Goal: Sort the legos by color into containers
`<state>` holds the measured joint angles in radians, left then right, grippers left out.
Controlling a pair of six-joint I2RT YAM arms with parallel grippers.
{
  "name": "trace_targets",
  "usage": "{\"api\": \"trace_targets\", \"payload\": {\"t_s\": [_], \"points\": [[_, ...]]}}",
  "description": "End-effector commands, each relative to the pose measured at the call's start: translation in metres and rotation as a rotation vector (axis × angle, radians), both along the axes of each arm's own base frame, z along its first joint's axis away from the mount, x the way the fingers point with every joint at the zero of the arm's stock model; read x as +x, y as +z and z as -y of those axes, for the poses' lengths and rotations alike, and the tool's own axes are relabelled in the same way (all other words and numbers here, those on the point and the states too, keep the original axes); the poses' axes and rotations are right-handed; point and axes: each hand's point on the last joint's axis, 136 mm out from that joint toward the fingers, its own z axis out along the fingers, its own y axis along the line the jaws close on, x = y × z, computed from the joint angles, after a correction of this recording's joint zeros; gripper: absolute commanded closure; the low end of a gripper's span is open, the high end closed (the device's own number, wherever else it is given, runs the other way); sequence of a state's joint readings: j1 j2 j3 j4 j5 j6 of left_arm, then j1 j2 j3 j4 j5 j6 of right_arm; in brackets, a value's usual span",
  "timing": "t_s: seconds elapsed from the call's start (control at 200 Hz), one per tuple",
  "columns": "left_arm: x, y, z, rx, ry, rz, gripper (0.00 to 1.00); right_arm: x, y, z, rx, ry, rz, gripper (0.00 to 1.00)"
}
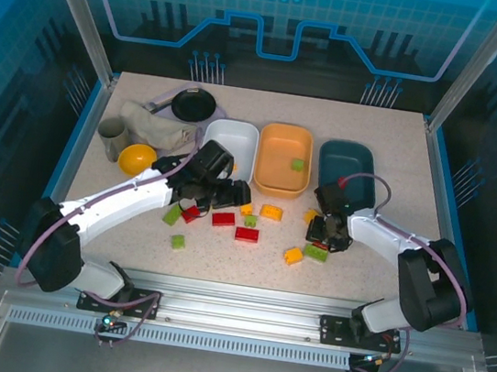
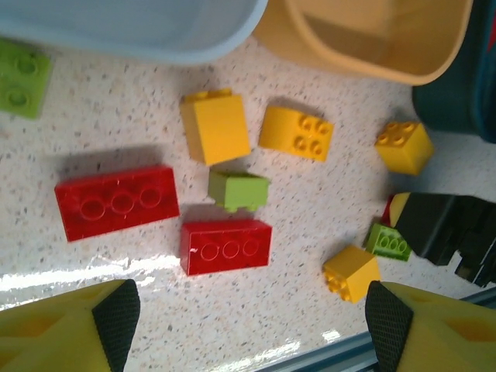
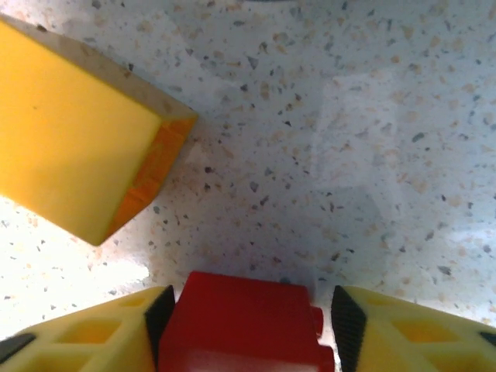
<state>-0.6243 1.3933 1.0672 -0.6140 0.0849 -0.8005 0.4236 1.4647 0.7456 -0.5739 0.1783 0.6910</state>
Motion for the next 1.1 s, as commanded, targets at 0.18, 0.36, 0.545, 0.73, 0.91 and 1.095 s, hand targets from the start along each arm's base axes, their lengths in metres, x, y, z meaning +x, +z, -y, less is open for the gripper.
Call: {"api": "trace_targets", "payload": {"t_s": [0.18,0.36,0.545,0.73,0.91,1.095], "points": [[-0.005,0.025,0.015,-0.086,-0.004,0.069,0.21,0.013,0.037,0.006,-0.019,-0.039,0.097,0.71],[0.006,0.043,0.021,-0.1,-0.003,0.117,0.22,0.045,0.115,0.028,-0.075,-0.01,0.3,0.71],[0.017,0.046,0.029,-0.098,-0.008,0.121,0.22,0.082,0.11,0.052,-0.099,0.005,0.238,0.71],[0.018,0.043,0.025,-0.07,0.017,0.102,0.22,0.117,0.076,0.063,-0.101,0.012,0.128,0.67],[0.01,0.033,0.007,-0.002,0.063,0.064,0.23,0.132,0.051,0.065,-0.126,0.021,0.046,0.5],[0.001,0.029,-0.018,0.053,0.128,0.048,0.24,0.142,0.079,0.058,-0.095,0.029,0.122,0.34]]}}
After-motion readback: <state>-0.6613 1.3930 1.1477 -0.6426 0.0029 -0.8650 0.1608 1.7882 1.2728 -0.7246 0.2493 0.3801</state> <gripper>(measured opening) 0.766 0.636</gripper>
